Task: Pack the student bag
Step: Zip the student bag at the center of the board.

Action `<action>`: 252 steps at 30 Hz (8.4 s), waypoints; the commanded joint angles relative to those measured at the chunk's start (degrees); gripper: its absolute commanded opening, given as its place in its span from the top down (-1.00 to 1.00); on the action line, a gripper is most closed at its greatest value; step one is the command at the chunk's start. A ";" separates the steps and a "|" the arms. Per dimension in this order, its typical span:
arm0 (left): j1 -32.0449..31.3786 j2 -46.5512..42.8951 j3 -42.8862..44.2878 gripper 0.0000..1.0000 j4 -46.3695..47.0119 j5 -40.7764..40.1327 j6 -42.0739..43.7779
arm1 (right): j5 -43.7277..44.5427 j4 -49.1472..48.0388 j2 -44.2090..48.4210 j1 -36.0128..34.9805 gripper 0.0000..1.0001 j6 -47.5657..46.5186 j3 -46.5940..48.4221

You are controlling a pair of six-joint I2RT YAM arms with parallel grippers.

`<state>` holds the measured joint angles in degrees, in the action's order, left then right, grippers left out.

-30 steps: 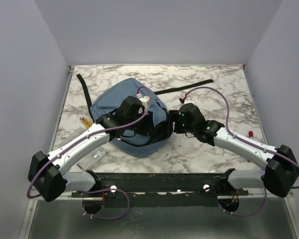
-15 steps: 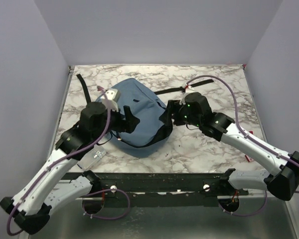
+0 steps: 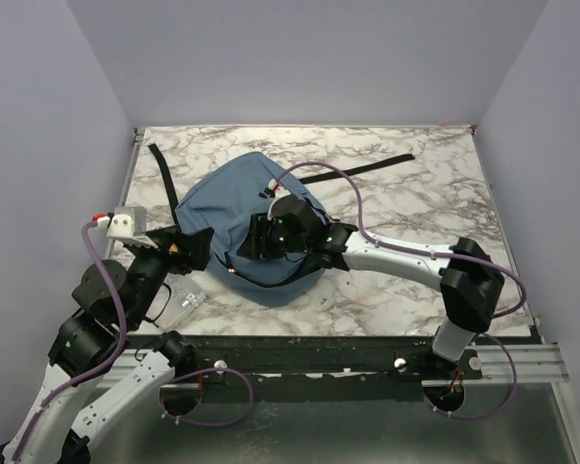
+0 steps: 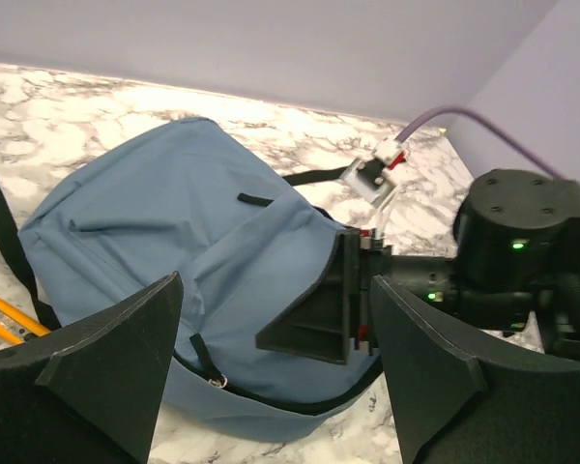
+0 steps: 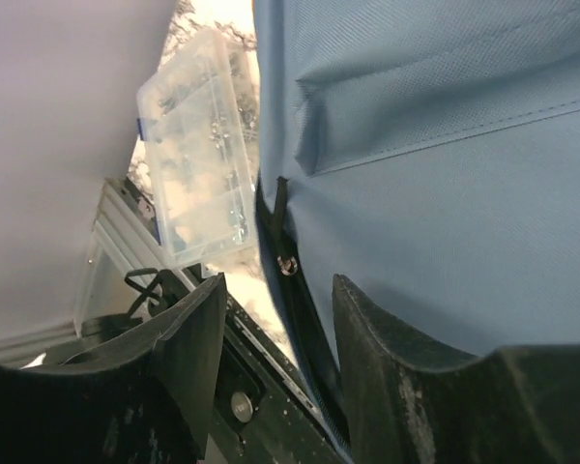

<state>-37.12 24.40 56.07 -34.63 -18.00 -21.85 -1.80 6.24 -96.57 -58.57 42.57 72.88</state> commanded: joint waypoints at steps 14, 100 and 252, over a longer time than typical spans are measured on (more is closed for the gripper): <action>0.33 -6.74 -8.75 -0.57 -2.53 -1.16 -3.37 | -5.70 -9.63 -12.60 -1.47 0.25 2.59 5.06; 47.08 38.91 -26.34 1.00 16.07 52.01 -23.57 | -15.14 -12.56 29.27 6.20 0.97 1.47 -30.77; 6.87 4.14 -22.95 -0.30 15.74 27.90 -3.05 | 28.22 32.45 19.20 -8.17 0.99 -0.22 -11.72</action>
<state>-21.74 34.30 34.81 -24.32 19.81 -30.11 26.33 40.75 -78.26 -67.35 44.36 61.34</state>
